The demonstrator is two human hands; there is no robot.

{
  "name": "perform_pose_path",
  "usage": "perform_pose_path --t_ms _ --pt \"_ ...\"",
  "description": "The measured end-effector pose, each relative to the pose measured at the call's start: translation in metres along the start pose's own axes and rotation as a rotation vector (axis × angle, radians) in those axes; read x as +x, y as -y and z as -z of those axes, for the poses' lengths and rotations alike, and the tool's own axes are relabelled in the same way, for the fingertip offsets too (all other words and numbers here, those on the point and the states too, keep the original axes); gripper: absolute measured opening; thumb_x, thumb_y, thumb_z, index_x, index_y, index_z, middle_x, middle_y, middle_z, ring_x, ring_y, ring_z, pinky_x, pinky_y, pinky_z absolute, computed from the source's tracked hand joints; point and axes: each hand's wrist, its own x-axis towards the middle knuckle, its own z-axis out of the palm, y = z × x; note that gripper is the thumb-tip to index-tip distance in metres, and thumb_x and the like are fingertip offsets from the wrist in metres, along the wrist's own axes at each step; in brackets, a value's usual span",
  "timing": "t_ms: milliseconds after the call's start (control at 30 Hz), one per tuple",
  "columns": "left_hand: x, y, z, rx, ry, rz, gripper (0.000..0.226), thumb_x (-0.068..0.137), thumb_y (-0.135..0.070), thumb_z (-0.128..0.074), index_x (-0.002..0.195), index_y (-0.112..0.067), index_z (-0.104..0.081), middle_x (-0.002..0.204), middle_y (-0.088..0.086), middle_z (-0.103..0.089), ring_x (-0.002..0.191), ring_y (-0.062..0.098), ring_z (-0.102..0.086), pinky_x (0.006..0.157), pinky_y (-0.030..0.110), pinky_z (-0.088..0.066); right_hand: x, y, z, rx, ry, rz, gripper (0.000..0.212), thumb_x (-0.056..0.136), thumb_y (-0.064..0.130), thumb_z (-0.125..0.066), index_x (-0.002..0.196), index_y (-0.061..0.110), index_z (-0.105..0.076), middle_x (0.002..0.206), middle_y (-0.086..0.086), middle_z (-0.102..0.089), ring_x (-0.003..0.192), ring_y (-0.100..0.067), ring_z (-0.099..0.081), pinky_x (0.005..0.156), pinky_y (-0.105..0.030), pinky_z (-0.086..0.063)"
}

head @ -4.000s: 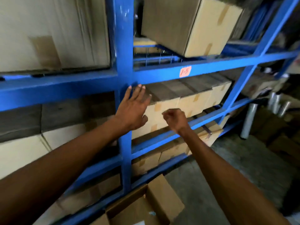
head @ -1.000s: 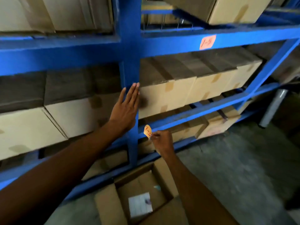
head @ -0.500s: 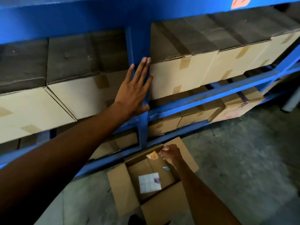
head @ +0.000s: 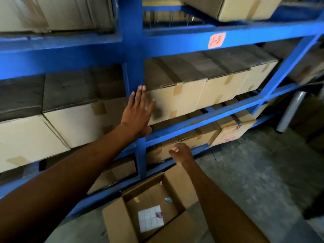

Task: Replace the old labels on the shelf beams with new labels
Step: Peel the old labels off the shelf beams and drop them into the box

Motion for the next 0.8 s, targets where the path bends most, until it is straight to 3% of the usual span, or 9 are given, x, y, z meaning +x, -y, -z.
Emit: perform_pose_path --t_ms 133,300,433,600,800 --pt "0.014 -0.015 0.042 -0.125 -0.085 -0.056 0.082 0.086 -0.041 -0.052 0.149 -0.013 -0.008 0.155 0.026 0.011 0.144 0.037 0.013 0.119 0.049 0.002 0.008 0.062 0.08 -0.004 -0.246 0.2 0.017 0.085 0.01 -0.055 0.094 0.002 -0.067 0.098 -0.018 -0.07 0.093 -0.03 -0.065 0.075 -0.032 -0.05" --pt "0.046 -0.021 0.098 -0.119 -0.308 -0.05 0.083 0.087 -0.038 -0.048 0.149 -0.01 -0.001 0.156 0.022 0.012 0.145 0.033 0.015 0.119 0.047 0.005 0.033 0.124 0.181 -0.019 -0.579 0.371 0.025 0.083 0.018 -0.056 0.105 0.009 -0.066 0.107 -0.02 -0.069 0.103 -0.037 -0.061 0.087 -0.037 -0.047" --pt "0.077 -0.012 0.117 -0.021 -0.38 0.002 0.087 0.087 -0.043 -0.048 0.148 -0.008 0.003 0.156 0.021 0.014 0.144 0.034 0.017 0.118 0.049 0.007 0.057 0.155 0.234 0.021 -0.735 0.419 0.031 0.086 0.016 -0.051 0.113 0.006 -0.063 0.111 -0.023 -0.065 0.106 -0.039 -0.058 0.087 -0.039 -0.046" --pt "0.098 -0.004 0.097 0.122 -0.347 0.068 0.105 0.081 -0.054 -0.053 0.146 -0.005 0.014 0.152 0.024 0.023 0.141 0.038 0.021 0.114 0.053 0.016 0.095 0.175 0.257 -0.049 -0.784 0.506 0.033 0.091 0.021 -0.05 0.119 0.004 -0.056 0.124 -0.021 -0.051 0.115 -0.036 -0.048 0.099 -0.042 -0.039" --pt "0.105 -0.007 0.088 0.246 -0.416 0.112 0.119 0.064 -0.067 -0.061 0.147 -0.004 -0.005 0.154 0.029 0.003 0.143 0.043 0.002 0.114 0.056 0.002 0.115 0.181 0.229 -0.083 -0.877 0.541 0.037 0.093 0.02 -0.044 0.124 0.001 -0.05 0.139 -0.019 -0.042 0.125 -0.034 -0.038 0.102 -0.042 -0.033"
